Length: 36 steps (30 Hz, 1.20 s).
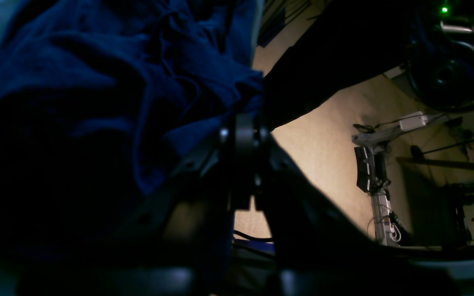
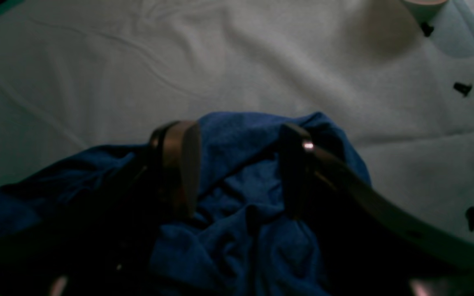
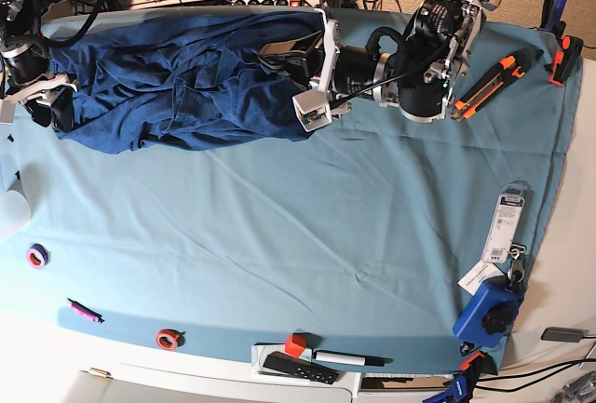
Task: Layout the t-shirt on the table in an organized manner, then fold the t-shirt properly
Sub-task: 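Regrasp the folded end of the shirt with the left gripper, then drag the folded end with the left gripper toward the right gripper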
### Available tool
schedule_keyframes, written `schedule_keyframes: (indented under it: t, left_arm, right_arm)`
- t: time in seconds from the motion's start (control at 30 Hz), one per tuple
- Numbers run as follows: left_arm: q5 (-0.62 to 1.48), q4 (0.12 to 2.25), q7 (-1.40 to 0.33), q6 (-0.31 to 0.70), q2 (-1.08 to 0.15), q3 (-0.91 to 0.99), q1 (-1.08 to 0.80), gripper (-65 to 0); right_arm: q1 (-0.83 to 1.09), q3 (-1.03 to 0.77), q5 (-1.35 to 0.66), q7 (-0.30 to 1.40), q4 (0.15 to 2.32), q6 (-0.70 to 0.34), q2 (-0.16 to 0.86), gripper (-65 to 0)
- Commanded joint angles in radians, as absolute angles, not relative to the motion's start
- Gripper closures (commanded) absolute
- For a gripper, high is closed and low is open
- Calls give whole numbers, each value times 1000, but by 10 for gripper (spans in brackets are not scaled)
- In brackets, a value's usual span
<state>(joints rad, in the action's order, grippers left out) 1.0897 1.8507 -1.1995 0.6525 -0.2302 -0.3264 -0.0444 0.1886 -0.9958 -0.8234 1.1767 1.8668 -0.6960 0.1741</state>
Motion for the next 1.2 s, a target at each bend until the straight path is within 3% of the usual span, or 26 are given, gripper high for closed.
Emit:
schedule_keyframes:
  t: [0.0, 0.47, 0.63, 0.8, 0.83, 0.93, 0.97, 1.17]
  left_arm:
    - [1119, 1869, -1178, 657, -227, -324, -35, 0]
    - [1070, 1868, -1181, 678, -100, -343, -72, 0]
    - [1021, 1868, -1168, 678, -100, -487, -71, 0]
    - [822, 1868, -1019, 678, -100, -619, -69, 0]
    - [785, 1868, -995, 676, -99, -633, -68, -21]
    - [735, 1868, -961, 625, -99, -646, -68, -278]
    - [731, 1868, -959, 601, -99, -645, -66, -311]
    - [724, 1869, -962, 572, -100, -644, -35, -313]
  right_arm:
    - [183, -1002, -844, 1149, 1885, -694, 191, -303]
    - [183, -1001, -844, 1148, 1885, -691, 191, -303]
    - [183, -1001, -844, 1148, 1885, -691, 191, -303]
    - [183, -1002, -844, 1148, 1885, -691, 191, -303]
    - [183, -1002, -844, 1148, 1885, -691, 191, -303]
    - [183, -1002, -844, 1148, 1885, -691, 191, -303]
    - [183, -1002, -844, 1148, 1885, -691, 191, -303]
    - [183, -1001, -844, 1148, 1885, -691, 191, -303]
